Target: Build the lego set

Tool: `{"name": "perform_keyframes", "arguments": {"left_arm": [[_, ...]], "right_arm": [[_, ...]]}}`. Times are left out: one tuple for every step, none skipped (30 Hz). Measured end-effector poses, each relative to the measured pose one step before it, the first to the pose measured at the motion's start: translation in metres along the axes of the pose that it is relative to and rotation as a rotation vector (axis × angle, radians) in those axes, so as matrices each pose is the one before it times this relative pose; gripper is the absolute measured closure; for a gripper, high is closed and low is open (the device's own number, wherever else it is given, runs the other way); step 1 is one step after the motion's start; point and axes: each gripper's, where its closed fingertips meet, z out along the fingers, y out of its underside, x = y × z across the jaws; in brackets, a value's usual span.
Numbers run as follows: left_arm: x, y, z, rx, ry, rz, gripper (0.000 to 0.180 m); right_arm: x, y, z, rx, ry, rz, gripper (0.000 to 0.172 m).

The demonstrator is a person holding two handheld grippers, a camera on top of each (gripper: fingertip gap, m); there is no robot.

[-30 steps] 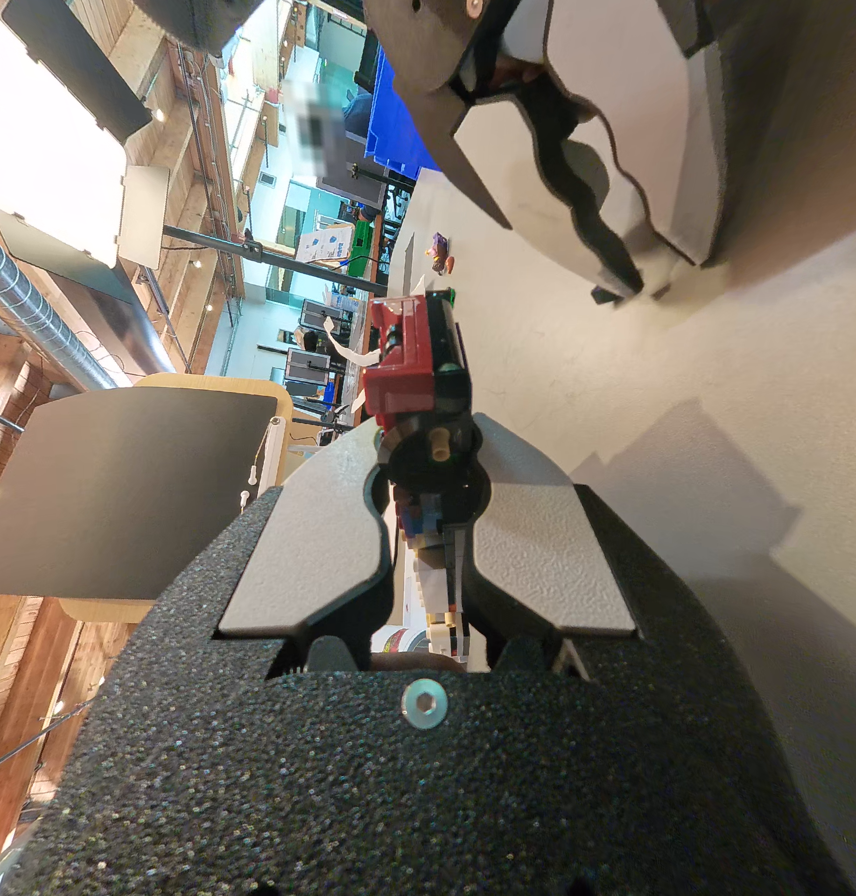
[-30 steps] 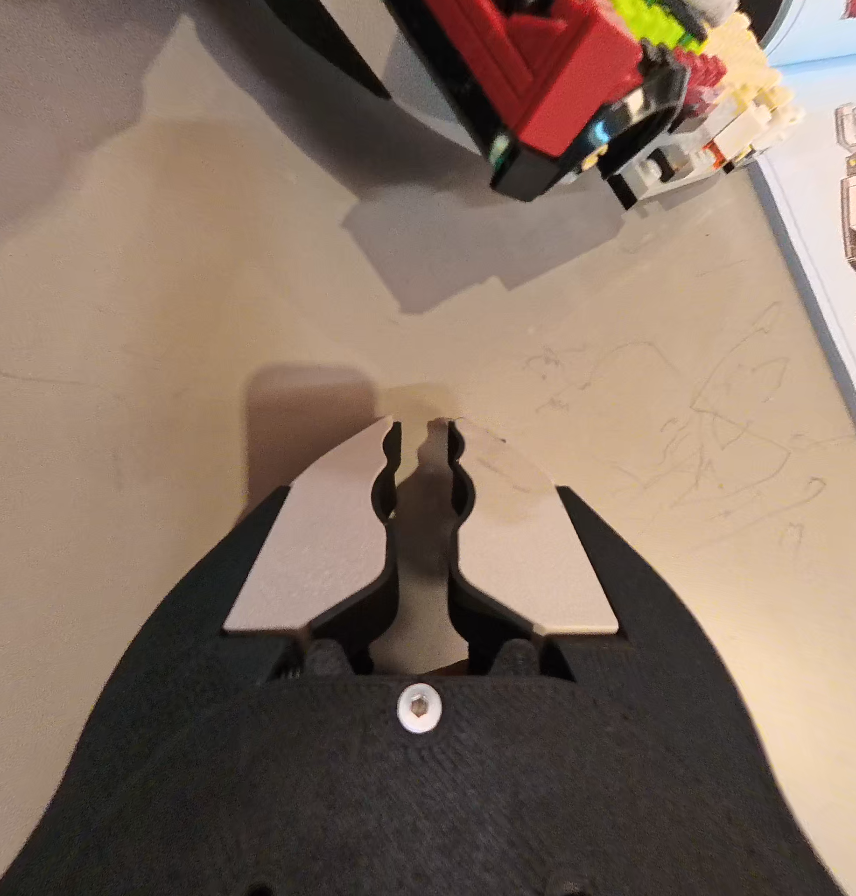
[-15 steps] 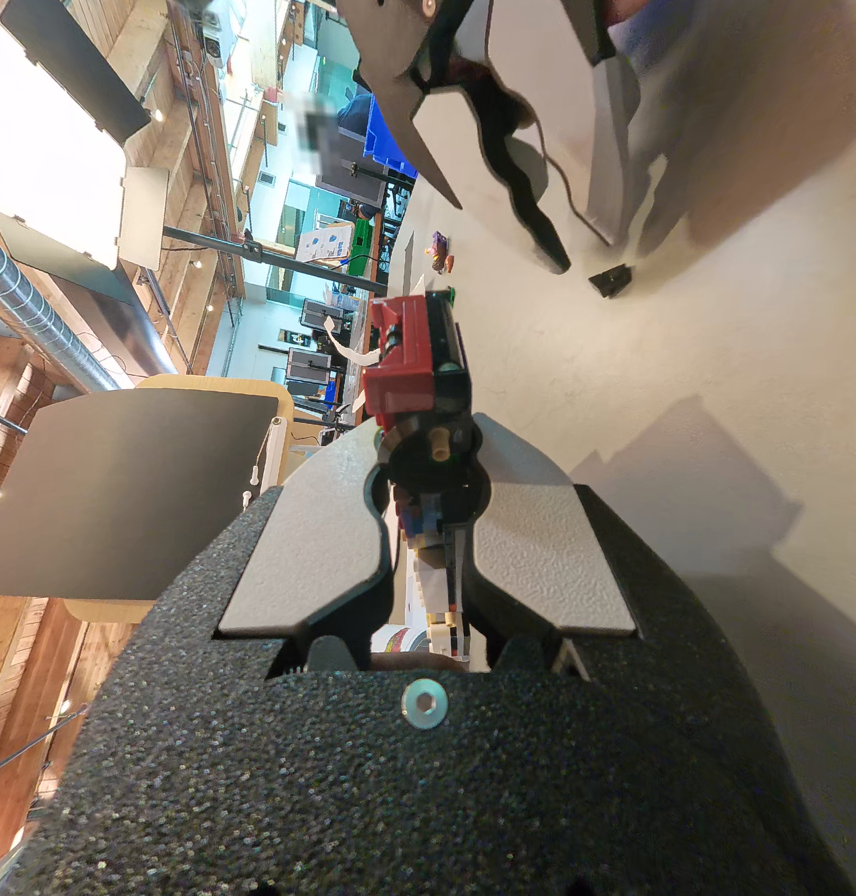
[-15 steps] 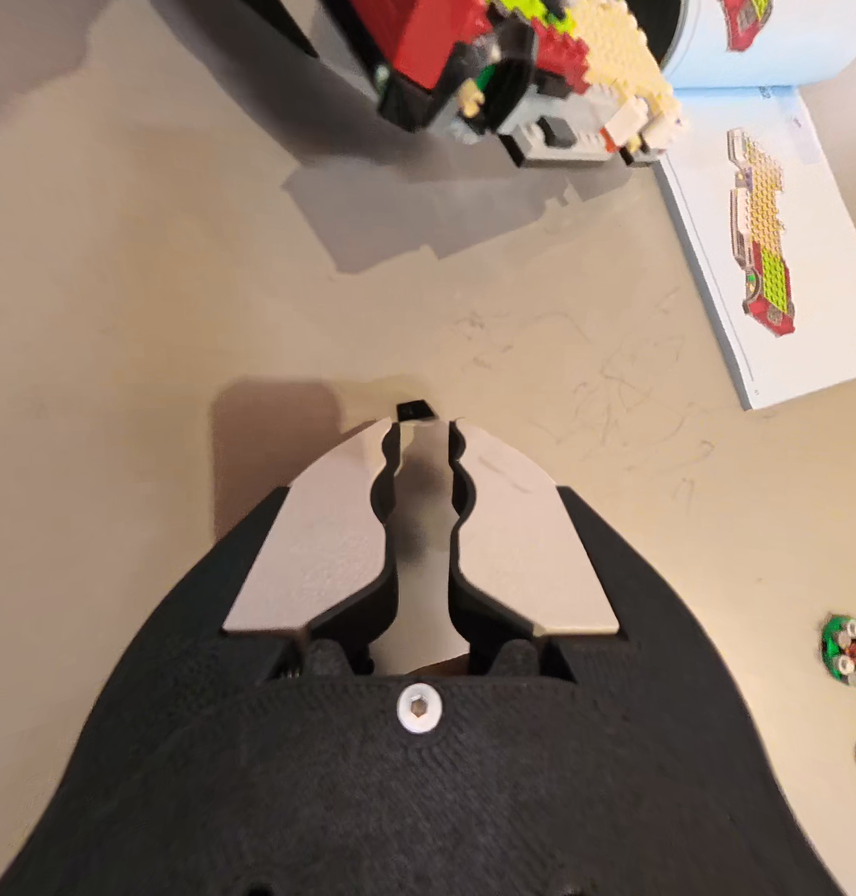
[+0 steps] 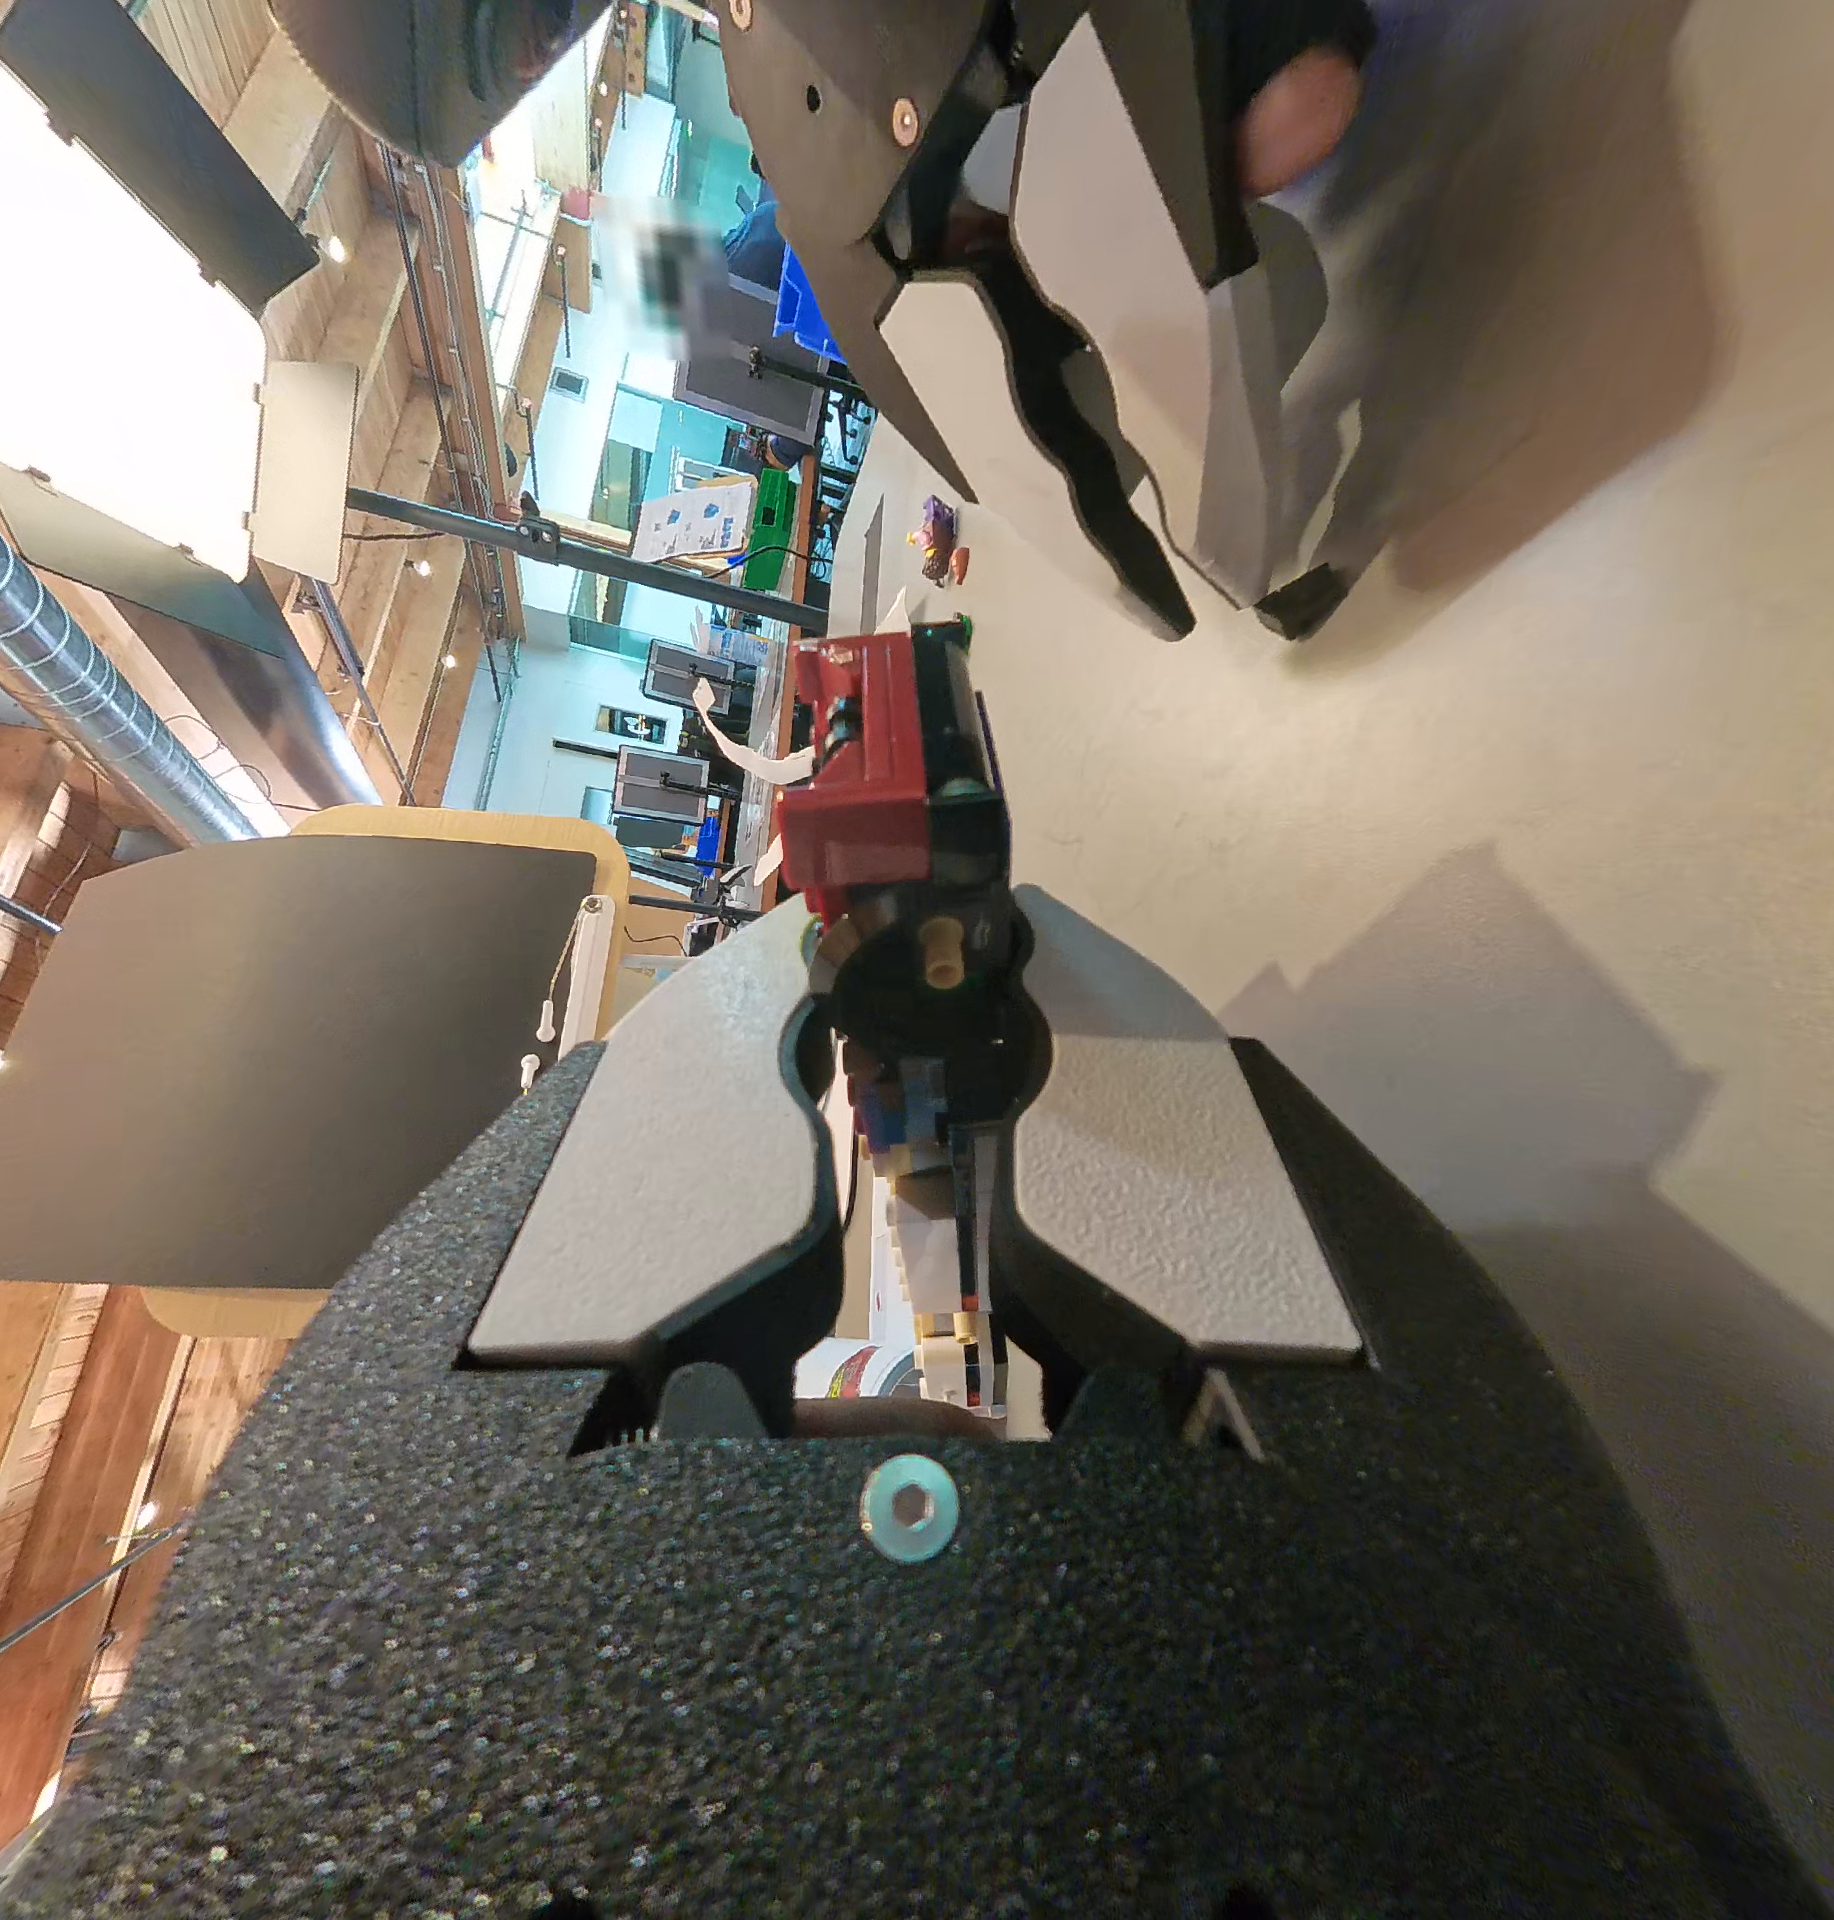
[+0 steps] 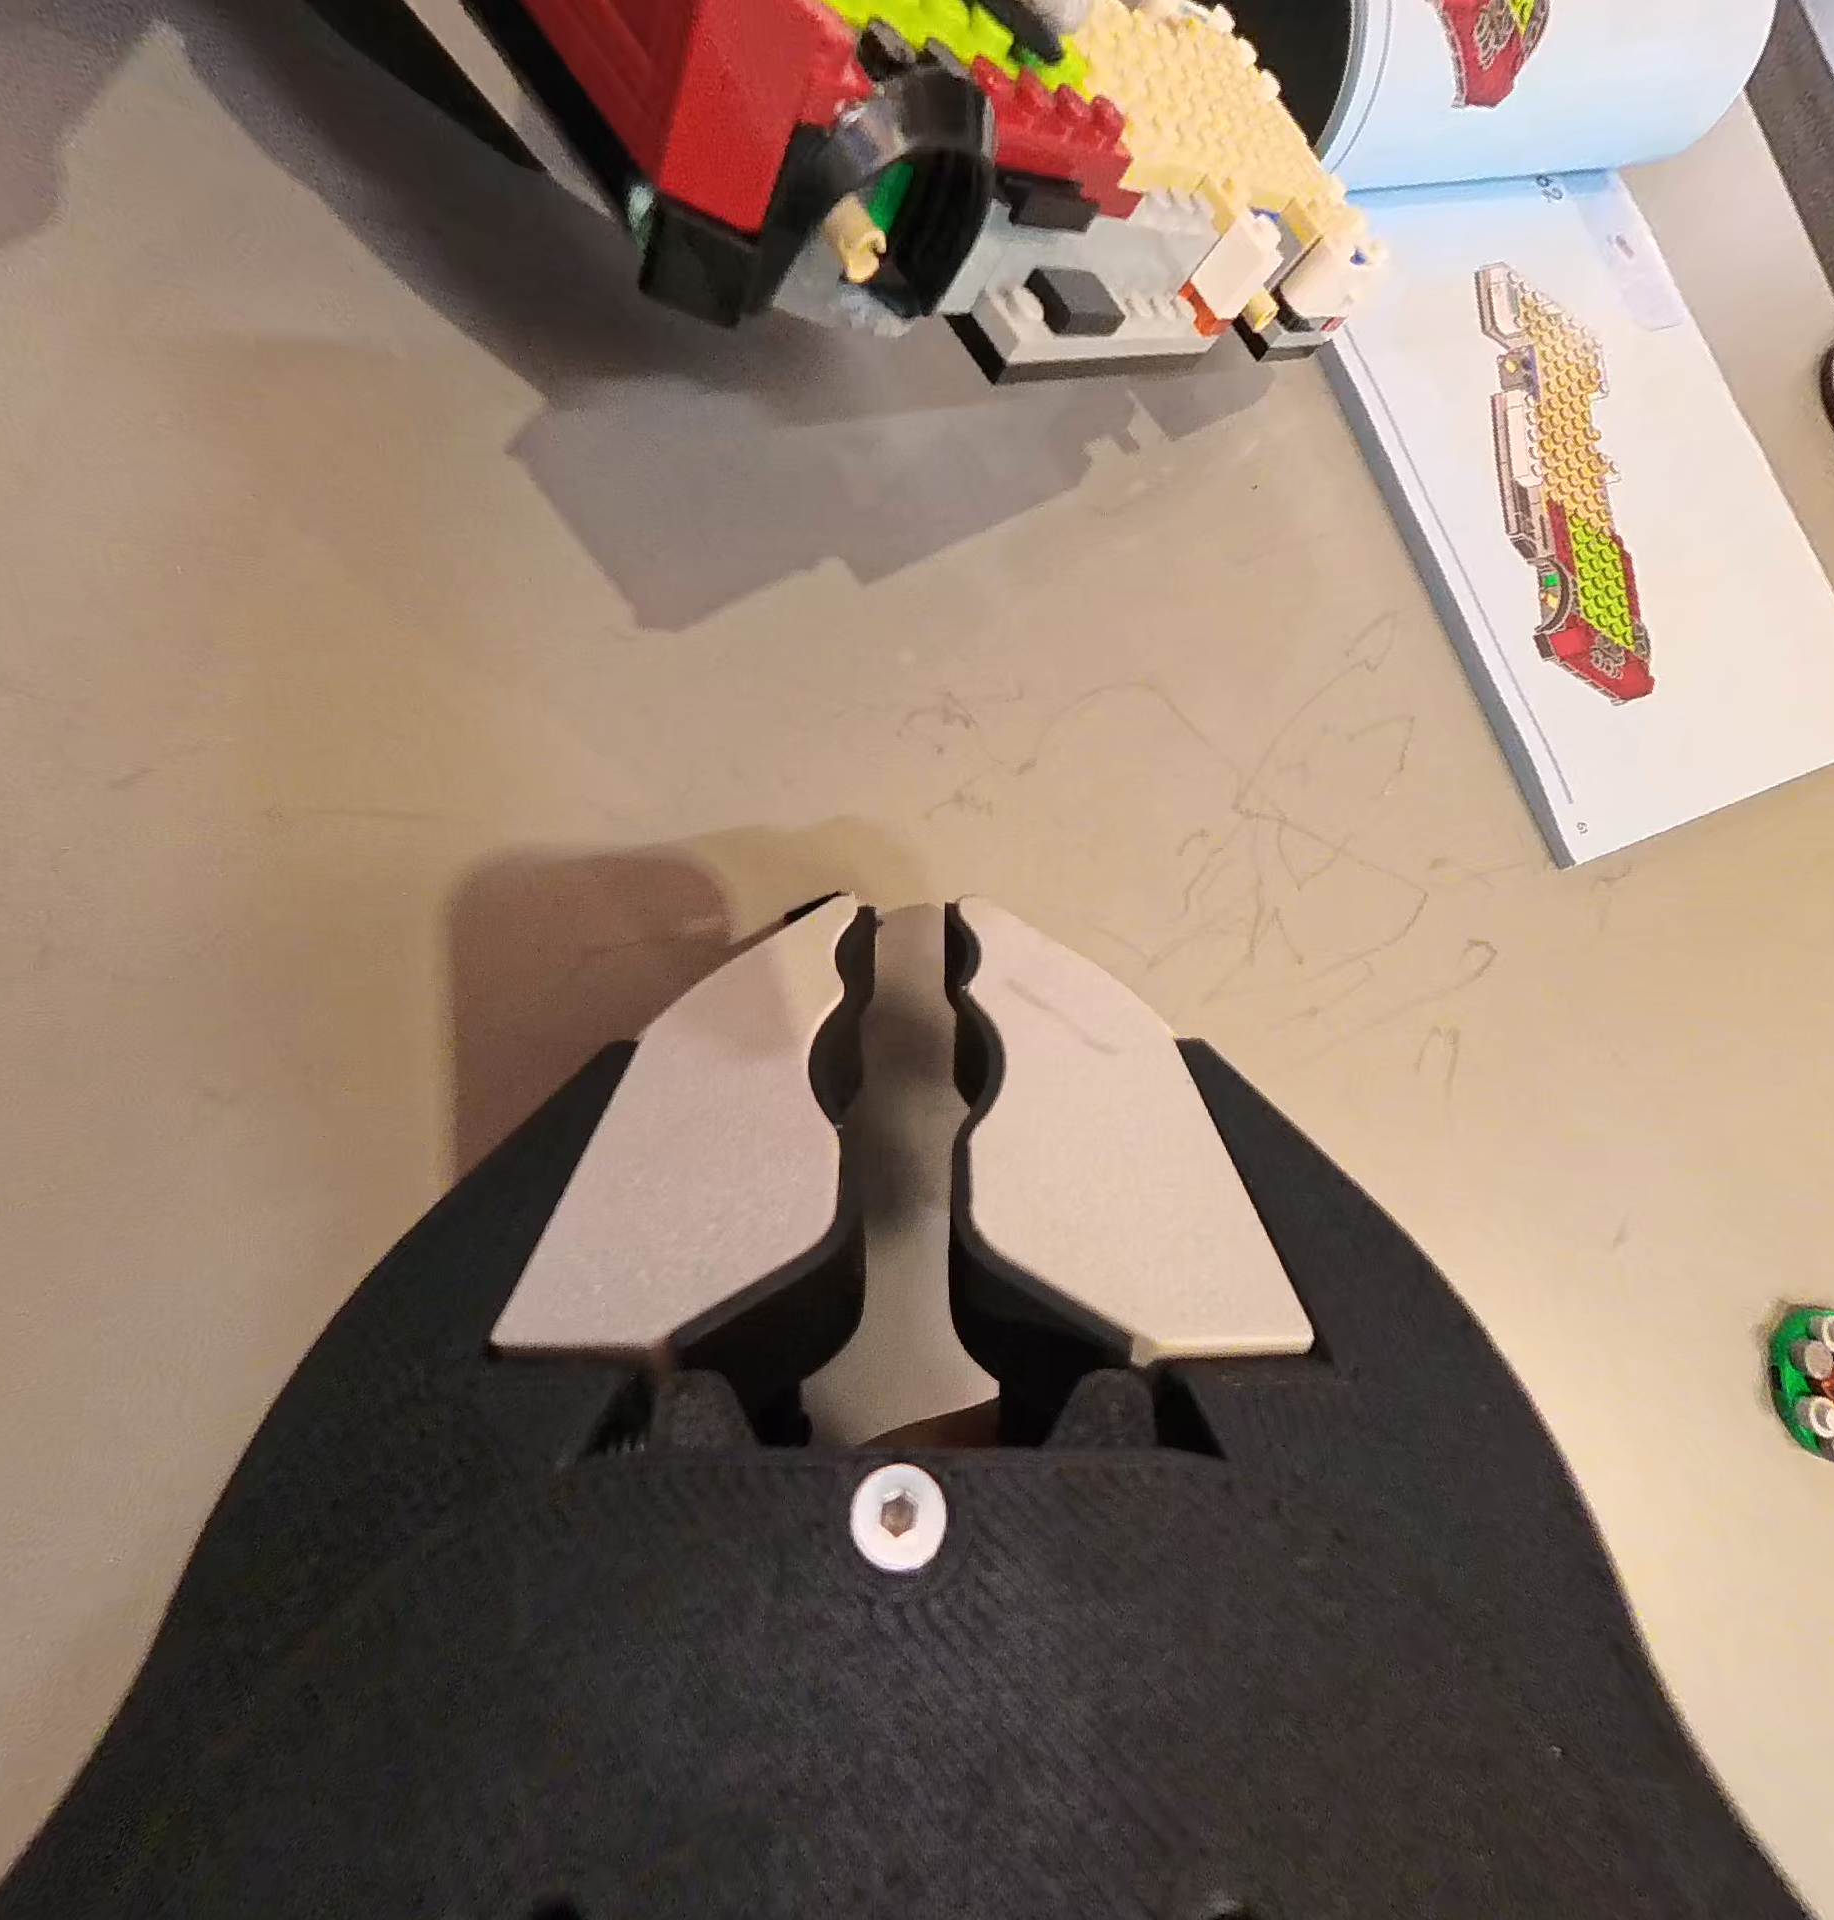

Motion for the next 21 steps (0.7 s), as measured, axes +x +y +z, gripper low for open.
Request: {"name": "perform_keyframes", "arguments": {"left_arm": [[-0.00003,0.00007,-0.00014,-0.0002,0.0006,-0.0013,0.152],[-0.00012,0.00015,-0.00004,-0.0001,0.0001,-0.0017,0.152],[-0.00001,-0.00003,-0.00008,0.0003,-0.0003,-0.0002,0.152],[0.00002,0.00005,-0.00008,-0.0001,-0.0002,0.0009,0.152],[0.00005,-0.00001,-0.00002,-0.0004,-0.0001,0.0008,0.152],[0.0002,-0.00003,-0.0001,-0.0002,0.0007,0.0005,0.152],[0.00009,-0.00012,-0.00008,0.0002,0.0005,0.0003,0.152],[0.00018,0.0,-0.00015,0.0004,0.0005,0.0002,0.152],[0.00001,0.0,-0.00009,0.0001,0.0,0.0001,0.152],[0.00008,0.00004,-0.00012,-0.0002,0.0003,-0.0003,0.152],[-0.00005,0.0,-0.00022,-0.0001,-0.0001,-0.0004,0.152],[0.00017,0.00003,-0.00008,0.0,0.0003,-0.0003,0.152],[0.0,-0.00001,-0.00009,0.0002,-0.0001,0.0001,0.152],[0.00018,-0.00024,-0.00013,0.0008,0.0,0.0002,0.152],[0.0003,-0.00029,-0.00011,0.0011,0.0007,-0.0003,0.152],[0.0003,-0.0001,-0.00006,0.0003,0.0011,-0.0002,0.152],[0.0003,0.00006,-0.00006,0.0,0.0008,0.0001,0.152],[0.00024,0.00005,-0.00005,0.0001,0.0002,-0.0002,0.152],[0.00005,0.00001,-0.00019,0.0001,-0.0001,-0.0004,0.152],[0.00003,-0.00004,-0.00016,0.0005,-0.0003,-0.0006,0.152],[0.0,-0.0001,-0.00022,0.001,-0.0008,-0.0008,0.152]], "right_arm": [[0.0003,0.00013,0.00014,-0.0005,0.001,0.0021,0.16],[-0.00001,0.0005,0.00056,-0.0028,-0.0005,0.0013,0.16],[0.00013,0.00071,0.00085,-0.005,0.0018,0.0014,0.159],[0.00087,0.00114,0.00097,-0.0071,0.0071,0.0009,0.159],[0.0012,0.00081,0.00072,-0.0056,0.0102,-0.0012,0.159],[0.00077,0.00029,0.00027,-0.0015,0.0075,-0.0015,0.159],[0.00036,-0.00023,-0.00024,0.001,0.0029,0.0013,0.159],[0.00042,-0.00031,-0.00052,0.002,0.0017,0.0032,0.159],[0.00031,-0.00054,-0.00087,0.0035,0.0012,0.0012,0.159],[0.00006,-0.0004,-0.00088,0.0028,-0.0002,-0.0002,0.159],[-0.00023,0.00039,-0.00066,-0.0022,-0.0019,0.0011,0.159],[-0.00084,0.00106,-0.00023,-0.0063,-0.0044,-0.0014,0.16],[-0.00139,0.0012,0.00014,-0.0079,-0.0049,-0.0078,0.16],[-0.00137,0.00113,0.00025,-0.007,-0.0025,-0.0121,0.159],[-0.00104,0.00066,0.00017,-0.0051,0.0003,-0.0107,0.159],[-0.00037,0.00027,0.00013,-0.003,0.0019,-0.0053,0.159],[-0.00006,-0.00023,-0.0002,-0.0012,0.0011,0.0008,0.159],[-0.00019,-0.00045,-0.00051,0.0014,-0.0022,0.0039,0.159],[-0.00063,-0.00069,-0.00092,0.0033,-0.0055,0.0044,0.159],[-0.00079,-0.00068,-0.00118,0.0024,-0.0062,0.0049,0.158],[-0.00119,-0.00066,-0.00141,0.0023,-0.0084,0.003,0.158]]}}
